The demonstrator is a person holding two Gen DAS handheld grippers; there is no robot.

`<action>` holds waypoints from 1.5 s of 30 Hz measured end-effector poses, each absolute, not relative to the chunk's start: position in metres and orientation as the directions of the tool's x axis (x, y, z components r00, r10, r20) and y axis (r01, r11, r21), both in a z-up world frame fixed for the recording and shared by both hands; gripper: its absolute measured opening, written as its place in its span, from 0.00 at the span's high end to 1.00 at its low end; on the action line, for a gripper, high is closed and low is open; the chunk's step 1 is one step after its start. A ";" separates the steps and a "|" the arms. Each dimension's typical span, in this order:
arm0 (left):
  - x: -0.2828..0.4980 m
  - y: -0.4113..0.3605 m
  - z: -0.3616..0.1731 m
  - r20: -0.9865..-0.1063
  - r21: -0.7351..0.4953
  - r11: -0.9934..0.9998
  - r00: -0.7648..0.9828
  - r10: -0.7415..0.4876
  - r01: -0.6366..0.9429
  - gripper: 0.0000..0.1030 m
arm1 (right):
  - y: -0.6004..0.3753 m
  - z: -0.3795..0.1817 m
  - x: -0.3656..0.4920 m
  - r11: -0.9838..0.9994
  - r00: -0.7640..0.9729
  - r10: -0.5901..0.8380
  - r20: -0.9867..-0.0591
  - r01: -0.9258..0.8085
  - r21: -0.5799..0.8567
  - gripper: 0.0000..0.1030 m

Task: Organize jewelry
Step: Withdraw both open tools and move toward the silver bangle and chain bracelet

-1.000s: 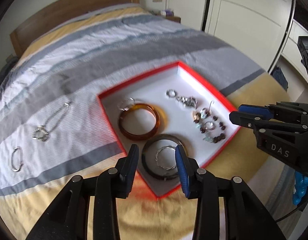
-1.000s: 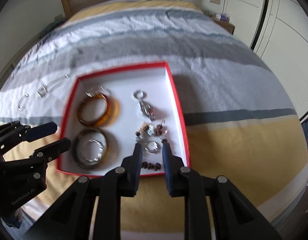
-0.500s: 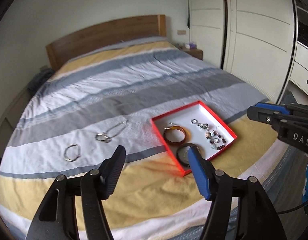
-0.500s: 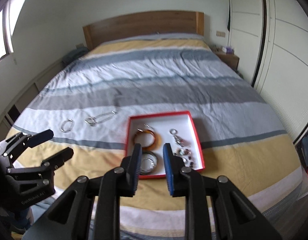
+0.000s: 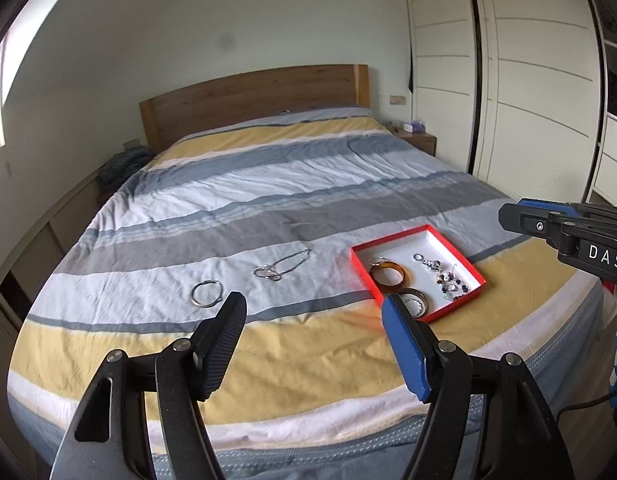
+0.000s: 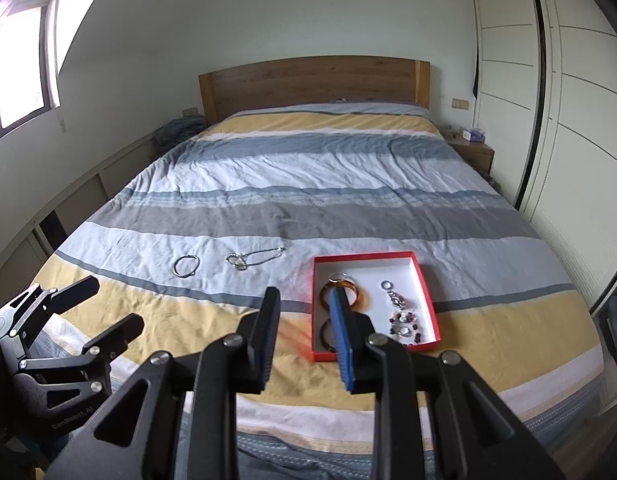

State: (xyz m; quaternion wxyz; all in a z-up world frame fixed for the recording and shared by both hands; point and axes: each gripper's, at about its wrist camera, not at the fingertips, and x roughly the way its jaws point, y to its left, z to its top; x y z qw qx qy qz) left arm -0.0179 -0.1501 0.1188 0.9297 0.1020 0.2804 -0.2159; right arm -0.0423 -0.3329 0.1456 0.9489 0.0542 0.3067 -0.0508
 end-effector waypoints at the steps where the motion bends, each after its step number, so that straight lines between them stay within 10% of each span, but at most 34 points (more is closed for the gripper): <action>1: -0.020 -0.146 0.120 -0.562 0.063 0.889 0.753 -0.343 0.453 0.33 | -0.329 0.147 -0.045 0.989 0.809 -0.062 -0.585 0.127 0.071 0.76; 16: -0.053 -0.069 0.133 -0.485 0.034 0.943 0.830 -0.275 0.332 0.30 | -0.274 0.161 -0.074 0.995 0.837 -0.033 -0.546 0.080 0.063 0.65; 45: 0.012 0.021 0.036 -0.704 -0.072 0.987 0.693 -0.154 0.146 0.25 | -0.246 0.087 -0.012 0.996 0.748 0.041 -0.663 0.025 0.090 0.58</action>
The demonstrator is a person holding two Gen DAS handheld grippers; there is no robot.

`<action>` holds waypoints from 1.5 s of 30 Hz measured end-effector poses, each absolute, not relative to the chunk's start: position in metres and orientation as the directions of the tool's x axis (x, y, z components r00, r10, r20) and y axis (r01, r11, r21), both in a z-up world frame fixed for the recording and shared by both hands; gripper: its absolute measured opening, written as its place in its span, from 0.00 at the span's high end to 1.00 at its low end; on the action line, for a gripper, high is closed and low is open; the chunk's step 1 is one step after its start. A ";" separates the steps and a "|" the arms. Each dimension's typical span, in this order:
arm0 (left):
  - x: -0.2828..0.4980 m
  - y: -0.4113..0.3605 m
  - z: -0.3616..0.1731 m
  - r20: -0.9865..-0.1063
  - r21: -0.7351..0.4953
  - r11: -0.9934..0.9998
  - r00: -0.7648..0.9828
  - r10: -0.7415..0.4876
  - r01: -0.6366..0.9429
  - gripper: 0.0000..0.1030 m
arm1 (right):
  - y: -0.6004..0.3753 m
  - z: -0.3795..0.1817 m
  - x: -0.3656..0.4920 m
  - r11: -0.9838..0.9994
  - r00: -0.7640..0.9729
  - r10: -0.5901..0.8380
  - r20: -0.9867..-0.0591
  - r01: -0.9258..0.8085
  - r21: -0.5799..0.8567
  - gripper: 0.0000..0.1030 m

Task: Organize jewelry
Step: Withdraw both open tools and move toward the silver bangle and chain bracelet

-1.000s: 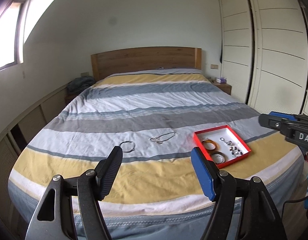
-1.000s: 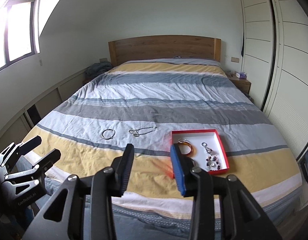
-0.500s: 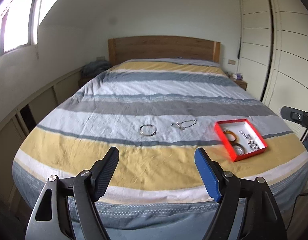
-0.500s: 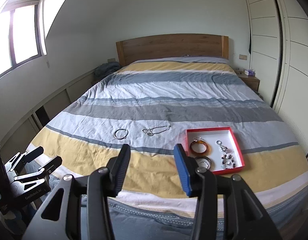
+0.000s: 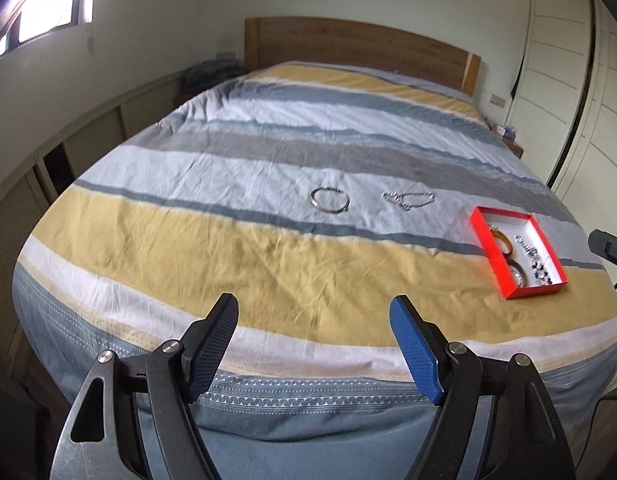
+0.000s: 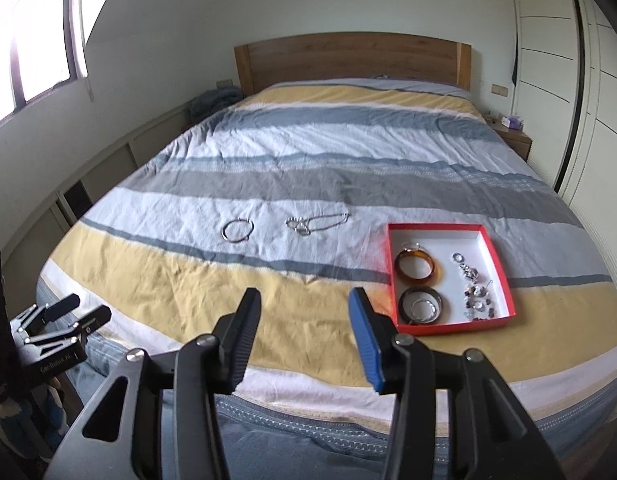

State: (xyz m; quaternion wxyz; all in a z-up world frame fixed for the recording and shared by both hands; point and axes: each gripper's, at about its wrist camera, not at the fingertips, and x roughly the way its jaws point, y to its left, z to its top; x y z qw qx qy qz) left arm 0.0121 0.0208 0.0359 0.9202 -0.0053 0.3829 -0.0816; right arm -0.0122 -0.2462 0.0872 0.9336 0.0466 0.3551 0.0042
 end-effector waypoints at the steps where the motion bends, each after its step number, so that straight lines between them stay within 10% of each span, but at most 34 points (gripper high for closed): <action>1: 0.014 0.021 0.034 -0.708 -0.070 0.987 0.691 -0.150 0.142 0.25 | -0.245 0.083 -0.010 0.996 0.743 0.044 -0.667 0.022 0.090 0.58; 45: 0.106 -0.004 -0.016 -0.799 -0.034 0.995 0.595 -0.084 0.095 0.25 | -0.268 0.033 0.073 0.985 0.672 0.135 -0.728 -0.011 0.173 0.58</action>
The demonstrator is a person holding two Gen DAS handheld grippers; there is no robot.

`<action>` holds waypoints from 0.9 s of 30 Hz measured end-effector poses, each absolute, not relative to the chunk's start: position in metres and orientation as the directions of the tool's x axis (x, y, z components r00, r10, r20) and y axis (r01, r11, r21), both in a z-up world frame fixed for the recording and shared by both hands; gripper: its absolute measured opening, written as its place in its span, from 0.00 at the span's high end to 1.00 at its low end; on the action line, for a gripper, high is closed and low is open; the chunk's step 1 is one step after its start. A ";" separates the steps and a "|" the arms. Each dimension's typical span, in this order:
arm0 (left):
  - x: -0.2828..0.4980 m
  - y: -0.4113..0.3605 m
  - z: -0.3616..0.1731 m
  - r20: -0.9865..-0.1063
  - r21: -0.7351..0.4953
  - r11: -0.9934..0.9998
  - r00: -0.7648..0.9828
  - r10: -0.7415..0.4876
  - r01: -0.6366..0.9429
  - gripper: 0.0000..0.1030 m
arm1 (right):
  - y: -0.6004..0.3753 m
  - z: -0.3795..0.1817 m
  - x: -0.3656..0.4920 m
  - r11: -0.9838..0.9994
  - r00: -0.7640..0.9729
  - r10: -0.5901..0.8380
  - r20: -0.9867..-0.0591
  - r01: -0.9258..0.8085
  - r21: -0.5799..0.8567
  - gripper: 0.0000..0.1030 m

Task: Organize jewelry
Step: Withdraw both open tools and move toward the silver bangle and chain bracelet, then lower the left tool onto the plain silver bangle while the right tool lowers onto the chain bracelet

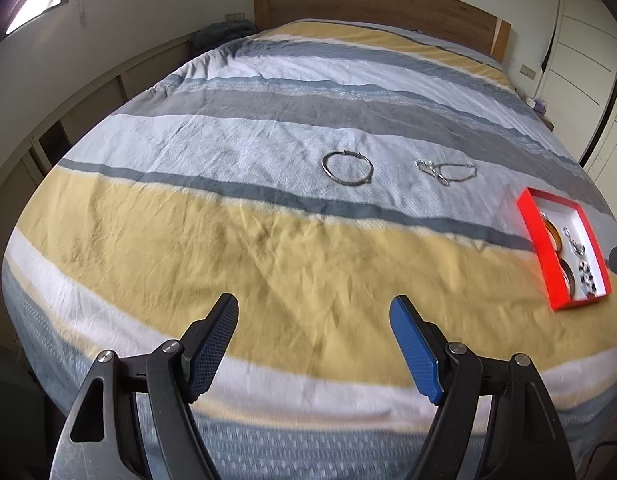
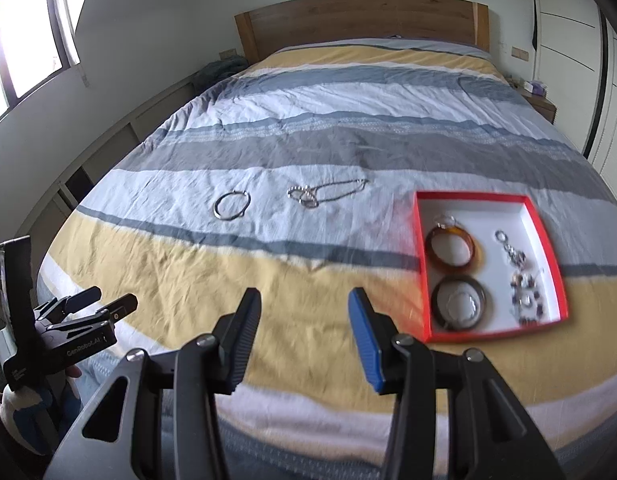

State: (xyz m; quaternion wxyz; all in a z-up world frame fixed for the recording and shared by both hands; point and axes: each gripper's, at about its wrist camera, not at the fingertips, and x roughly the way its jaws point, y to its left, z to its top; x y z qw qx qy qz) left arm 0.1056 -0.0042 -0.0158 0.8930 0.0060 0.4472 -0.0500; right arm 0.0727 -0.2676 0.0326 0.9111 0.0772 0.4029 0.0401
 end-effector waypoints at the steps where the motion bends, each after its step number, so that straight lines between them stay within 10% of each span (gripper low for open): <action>1: 0.112 -0.003 -0.016 -0.800 -0.035 0.995 0.595 -0.085 0.095 0.25 | -0.268 0.033 0.081 0.985 0.671 0.136 -0.729 -0.013 0.171 0.58; 27: 0.303 -0.022 -0.053 -0.784 0.037 0.993 0.619 -0.040 0.112 0.34 | -0.228 -0.049 0.288 0.976 0.565 0.209 -0.798 -0.167 0.138 0.58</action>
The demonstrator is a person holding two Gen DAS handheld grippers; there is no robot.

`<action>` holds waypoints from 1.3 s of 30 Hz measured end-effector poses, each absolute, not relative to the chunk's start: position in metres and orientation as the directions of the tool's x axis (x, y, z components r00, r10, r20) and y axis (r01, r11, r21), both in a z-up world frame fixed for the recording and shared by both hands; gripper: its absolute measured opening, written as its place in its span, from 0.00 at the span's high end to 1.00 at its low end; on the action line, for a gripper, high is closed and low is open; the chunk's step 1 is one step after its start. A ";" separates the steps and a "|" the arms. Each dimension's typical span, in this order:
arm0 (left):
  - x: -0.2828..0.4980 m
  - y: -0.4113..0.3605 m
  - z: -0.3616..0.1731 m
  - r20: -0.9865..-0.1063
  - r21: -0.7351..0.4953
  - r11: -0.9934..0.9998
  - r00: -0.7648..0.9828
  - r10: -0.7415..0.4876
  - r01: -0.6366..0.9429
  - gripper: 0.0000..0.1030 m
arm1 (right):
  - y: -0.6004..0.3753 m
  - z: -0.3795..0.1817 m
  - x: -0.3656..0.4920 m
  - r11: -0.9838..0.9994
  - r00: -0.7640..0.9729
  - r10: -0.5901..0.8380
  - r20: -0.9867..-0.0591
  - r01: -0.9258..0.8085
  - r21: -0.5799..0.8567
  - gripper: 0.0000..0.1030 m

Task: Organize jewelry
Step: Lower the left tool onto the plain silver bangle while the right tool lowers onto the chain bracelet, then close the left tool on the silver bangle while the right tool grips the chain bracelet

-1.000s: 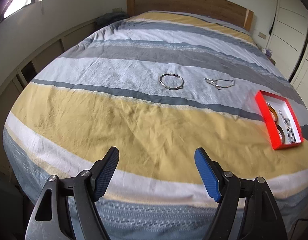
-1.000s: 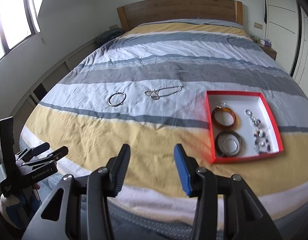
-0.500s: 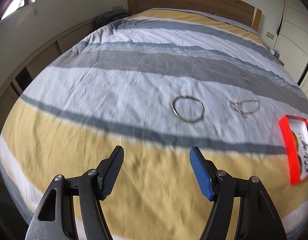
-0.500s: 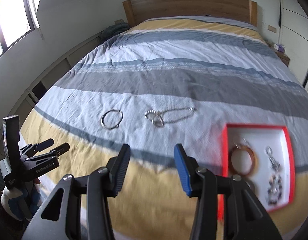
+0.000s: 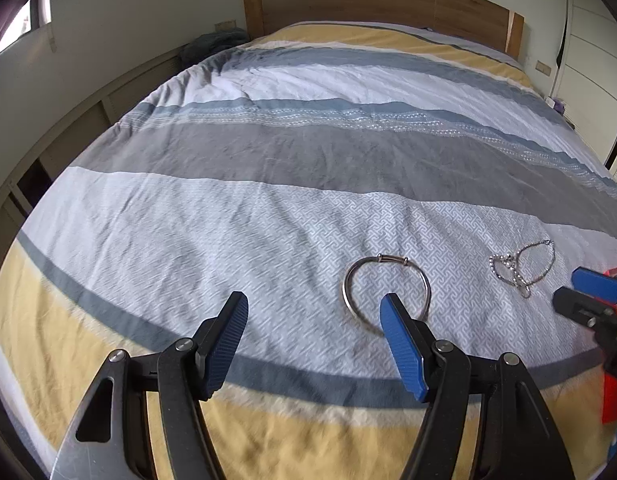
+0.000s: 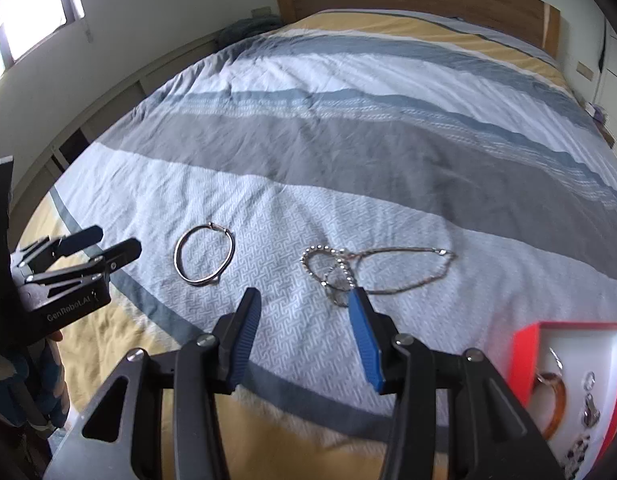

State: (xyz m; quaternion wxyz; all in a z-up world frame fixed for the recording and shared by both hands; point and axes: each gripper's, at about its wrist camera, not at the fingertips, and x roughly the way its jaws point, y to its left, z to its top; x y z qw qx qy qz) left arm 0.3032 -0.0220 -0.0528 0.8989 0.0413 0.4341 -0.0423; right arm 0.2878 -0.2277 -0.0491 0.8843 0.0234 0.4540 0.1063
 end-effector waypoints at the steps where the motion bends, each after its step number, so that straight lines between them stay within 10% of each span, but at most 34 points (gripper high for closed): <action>1: 0.305 -0.024 -0.055 -0.784 0.038 0.993 0.619 -0.040 0.112 0.34 | -0.226 -0.053 0.291 0.976 0.565 0.210 -0.798 -0.169 0.137 0.58; 32: 0.357 -0.018 -0.127 -0.836 -0.054 0.996 0.541 -0.086 0.074 0.28 | -0.214 -0.118 0.339 0.979 0.547 0.176 -0.819 -0.186 0.086 0.63; 39: 0.351 -0.024 -0.123 -0.838 -0.062 0.992 0.533 -0.113 0.112 0.70 | -0.214 -0.115 0.333 0.972 0.521 0.221 -0.825 -0.188 0.141 0.94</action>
